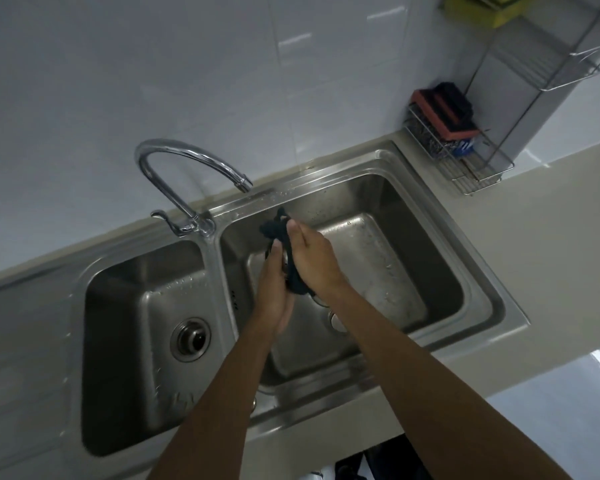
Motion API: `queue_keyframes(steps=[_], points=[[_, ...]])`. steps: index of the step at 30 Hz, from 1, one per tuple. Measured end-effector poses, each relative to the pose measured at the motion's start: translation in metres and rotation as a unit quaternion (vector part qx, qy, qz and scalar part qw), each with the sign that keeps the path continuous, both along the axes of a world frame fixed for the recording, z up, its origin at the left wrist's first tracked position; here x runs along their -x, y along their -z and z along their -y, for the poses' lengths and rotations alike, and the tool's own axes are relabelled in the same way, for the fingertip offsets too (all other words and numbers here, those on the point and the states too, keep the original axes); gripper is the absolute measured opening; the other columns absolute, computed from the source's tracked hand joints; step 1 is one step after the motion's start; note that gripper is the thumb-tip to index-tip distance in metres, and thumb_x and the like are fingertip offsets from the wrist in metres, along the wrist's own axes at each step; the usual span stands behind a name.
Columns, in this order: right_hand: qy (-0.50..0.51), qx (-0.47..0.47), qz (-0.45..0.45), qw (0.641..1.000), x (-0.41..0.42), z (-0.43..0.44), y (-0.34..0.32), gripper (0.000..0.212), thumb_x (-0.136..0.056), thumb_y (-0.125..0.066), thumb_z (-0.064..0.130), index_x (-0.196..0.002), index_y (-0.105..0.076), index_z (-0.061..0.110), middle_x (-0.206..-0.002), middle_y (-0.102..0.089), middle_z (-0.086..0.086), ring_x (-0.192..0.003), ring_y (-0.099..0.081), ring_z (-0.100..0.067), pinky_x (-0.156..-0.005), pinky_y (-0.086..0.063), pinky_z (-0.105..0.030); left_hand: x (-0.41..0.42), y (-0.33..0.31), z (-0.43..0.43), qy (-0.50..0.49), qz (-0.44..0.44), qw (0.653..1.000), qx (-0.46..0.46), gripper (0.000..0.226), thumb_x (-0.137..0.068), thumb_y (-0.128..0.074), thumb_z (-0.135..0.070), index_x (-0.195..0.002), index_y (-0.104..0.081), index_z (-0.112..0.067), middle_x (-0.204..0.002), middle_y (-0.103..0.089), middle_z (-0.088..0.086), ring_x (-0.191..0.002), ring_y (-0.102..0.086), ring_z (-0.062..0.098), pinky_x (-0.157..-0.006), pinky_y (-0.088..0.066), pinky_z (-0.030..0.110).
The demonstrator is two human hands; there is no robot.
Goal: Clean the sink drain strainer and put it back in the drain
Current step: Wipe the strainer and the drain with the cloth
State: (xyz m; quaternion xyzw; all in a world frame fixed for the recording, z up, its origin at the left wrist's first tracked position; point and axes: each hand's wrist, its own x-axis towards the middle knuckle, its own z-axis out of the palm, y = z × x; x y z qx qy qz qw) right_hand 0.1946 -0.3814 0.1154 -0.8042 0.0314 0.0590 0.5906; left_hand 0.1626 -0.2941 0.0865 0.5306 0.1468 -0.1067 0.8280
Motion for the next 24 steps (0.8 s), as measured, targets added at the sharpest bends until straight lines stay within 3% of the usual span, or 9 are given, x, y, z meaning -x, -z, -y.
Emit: queue_keyframes(steps=[2,3,6,10,13,15,18,21,24], points=[[0.033,-0.035,-0.081,0.996,0.002,-0.002,0.005,0.044,-0.110,-0.031,0.037,-0.121,-0.067,0.013,-0.111,-0.070,-0.012,-0.095,-0.066,-0.019,-0.082,-0.048,-0.029,-0.003,-0.004,-0.008,-0.041,-0.040,0.998,0.007,0.054,-0.103,-0.044,-0.052,-0.133,-0.062,-0.011,-0.123,-0.070,0.015,-0.114,-0.069,0.026,-0.089,-0.057,0.038],[0.046,-0.024,-0.080,0.995,0.011,-0.004,0.009,0.042,-0.110,-0.031,0.035,-0.126,-0.064,0.015,-0.115,-0.070,-0.011,-0.099,-0.066,-0.020,-0.081,-0.046,-0.025,-0.008,-0.006,-0.011,-0.075,-0.072,0.995,-0.002,0.057,-0.099,-0.048,-0.057,-0.124,-0.068,-0.011,-0.116,-0.073,0.015,-0.106,-0.072,0.025,-0.082,-0.059,0.037],[0.061,-0.018,0.036,0.997,0.055,-0.022,0.018,0.045,-0.110,-0.030,0.027,-0.155,-0.036,0.025,-0.145,-0.056,-0.002,-0.128,-0.056,-0.016,-0.104,-0.046,-0.028,-0.031,-0.017,-0.013,-0.124,-0.134,0.982,-0.040,0.057,-0.092,-0.054,-0.066,-0.106,-0.074,-0.015,-0.100,-0.078,0.010,-0.088,-0.076,0.021,-0.078,-0.060,0.036],[0.090,-0.030,0.087,0.992,0.056,-0.028,0.021,0.052,-0.111,-0.029,0.027,-0.161,-0.015,0.024,-0.165,-0.025,0.004,-0.150,-0.030,-0.013,-0.118,-0.035,-0.042,-0.046,-0.032,-0.009,-0.070,-0.120,0.990,-0.026,0.062,-0.093,-0.053,-0.065,-0.108,-0.073,-0.008,-0.102,-0.077,0.012,-0.089,-0.075,0.023,-0.083,-0.058,0.037],[0.057,0.049,0.180,0.981,0.050,-0.036,0.009,0.048,-0.111,-0.030,0.018,-0.159,-0.023,0.017,-0.166,-0.018,0.004,-0.154,-0.015,-0.011,-0.124,-0.025,-0.033,-0.034,-0.019,-0.014,-0.047,-0.066,0.996,-0.023,0.046,-0.106,-0.043,-0.043,-0.091,-0.082,-0.024,-0.089,-0.079,-0.004,-0.087,-0.073,0.013,-0.072,-0.057,0.023],[0.036,0.072,0.192,0.978,0.034,-0.036,0.003,0.044,-0.110,-0.034,0.016,-0.154,-0.036,0.011,-0.161,-0.034,-0.003,-0.150,-0.028,-0.014,-0.121,-0.025,-0.024,-0.021,-0.010,-0.019,-0.051,-0.076,0.996,0.000,0.040,-0.109,-0.040,-0.032,-0.098,-0.078,-0.024,-0.090,-0.078,-0.004,-0.092,-0.071,0.015,-0.072,-0.057,0.022],[0.068,-0.044,0.005,0.997,0.002,-0.014,-0.001,0.037,-0.110,-0.037,0.026,-0.126,-0.065,0.009,-0.129,-0.066,-0.015,-0.110,-0.066,-0.015,-0.105,-0.044,-0.019,-0.014,-0.010,-0.023,-0.021,-0.077,0.991,-0.108,0.028,-0.102,-0.054,-0.038,-0.102,-0.073,-0.018,-0.089,-0.077,0.000,-0.093,-0.071,0.027,-0.074,-0.058,0.034],[0.080,-0.313,-0.191,0.927,-0.003,-0.002,0.007,0.038,-0.101,-0.049,0.036,-0.098,-0.076,0.010,-0.100,-0.073,-0.014,-0.090,-0.069,-0.026,-0.088,-0.057,-0.045,-0.014,-0.014,-0.028,0.029,0.008,0.979,-0.200,0.036,-0.082,-0.072,-0.055,-0.117,-0.072,-0.045,-0.105,-0.075,-0.015,-0.096,-0.071,0.007,-0.070,-0.055,0.018],[0.213,-0.341,-0.275,0.874,0.004,-0.007,0.015,0.022,-0.102,-0.047,0.032,-0.094,-0.063,0.019,-0.092,-0.066,-0.002,-0.086,-0.067,-0.023,-0.068,-0.053,-0.030,-0.014,-0.015,-0.037,0.053,0.105,0.944,-0.308,0.070,-0.068,-0.083,-0.061,-0.132,-0.056,-0.056,-0.127,-0.064,-0.020,-0.114,-0.062,-0.001,-0.088,-0.054,0.020]])
